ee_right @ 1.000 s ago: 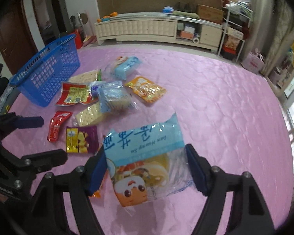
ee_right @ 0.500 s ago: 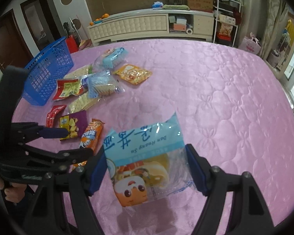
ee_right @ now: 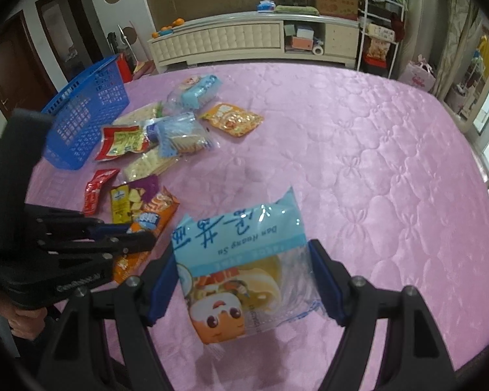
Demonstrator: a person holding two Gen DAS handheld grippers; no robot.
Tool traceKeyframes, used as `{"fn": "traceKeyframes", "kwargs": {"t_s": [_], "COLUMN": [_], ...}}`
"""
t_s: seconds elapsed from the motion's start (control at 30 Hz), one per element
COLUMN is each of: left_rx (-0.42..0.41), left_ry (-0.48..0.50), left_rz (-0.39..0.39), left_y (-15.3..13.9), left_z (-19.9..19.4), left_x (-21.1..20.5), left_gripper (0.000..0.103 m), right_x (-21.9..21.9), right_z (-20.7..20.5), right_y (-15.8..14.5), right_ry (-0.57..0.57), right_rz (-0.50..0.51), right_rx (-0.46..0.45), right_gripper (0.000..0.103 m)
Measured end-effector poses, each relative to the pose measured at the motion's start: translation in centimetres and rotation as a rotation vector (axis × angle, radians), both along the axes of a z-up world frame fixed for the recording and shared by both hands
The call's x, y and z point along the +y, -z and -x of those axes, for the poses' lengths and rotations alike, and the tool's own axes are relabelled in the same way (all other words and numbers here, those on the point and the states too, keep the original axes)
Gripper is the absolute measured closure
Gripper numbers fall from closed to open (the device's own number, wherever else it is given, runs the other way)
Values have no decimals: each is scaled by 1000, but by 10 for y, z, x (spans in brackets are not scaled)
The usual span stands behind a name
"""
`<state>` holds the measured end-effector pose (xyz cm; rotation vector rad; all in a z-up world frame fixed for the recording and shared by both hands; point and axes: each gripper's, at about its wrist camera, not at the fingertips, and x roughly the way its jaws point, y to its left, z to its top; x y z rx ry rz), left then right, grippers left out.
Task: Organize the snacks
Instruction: 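Grasp the orange stick snack with the left gripper while the right grasps the light-blue bread bag, then carry both snacks over the blue basket and open both grippers to drop them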
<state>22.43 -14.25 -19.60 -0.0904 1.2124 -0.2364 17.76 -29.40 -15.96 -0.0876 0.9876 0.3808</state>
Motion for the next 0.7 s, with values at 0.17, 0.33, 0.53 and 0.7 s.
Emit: {"fn": "traceKeyframes", "kwargs": {"t_s": [0.17,0.33,0.53,0.7], "left_rx": [-83,-177,-262,-317], "left_ry": [-6,-30,-81,-108], "left_rz": [37,42,52,37], "left_y": [-42,-85,-123,-142], "left_z": [24,46,67,83], "left_x": [19,53,106,148], "left_gripper": [91,91,91,91], "right_x": [14,46,92,135], "right_z": [12,26,48,56], "right_y": [-28,-62,-105,-123], "right_ry": [8,-17,-81,-125], "right_rz": [-1,11,17,4], "right_rx": [-44,-102,-197,-230], "right_gripper": [24,24,24,24]}}
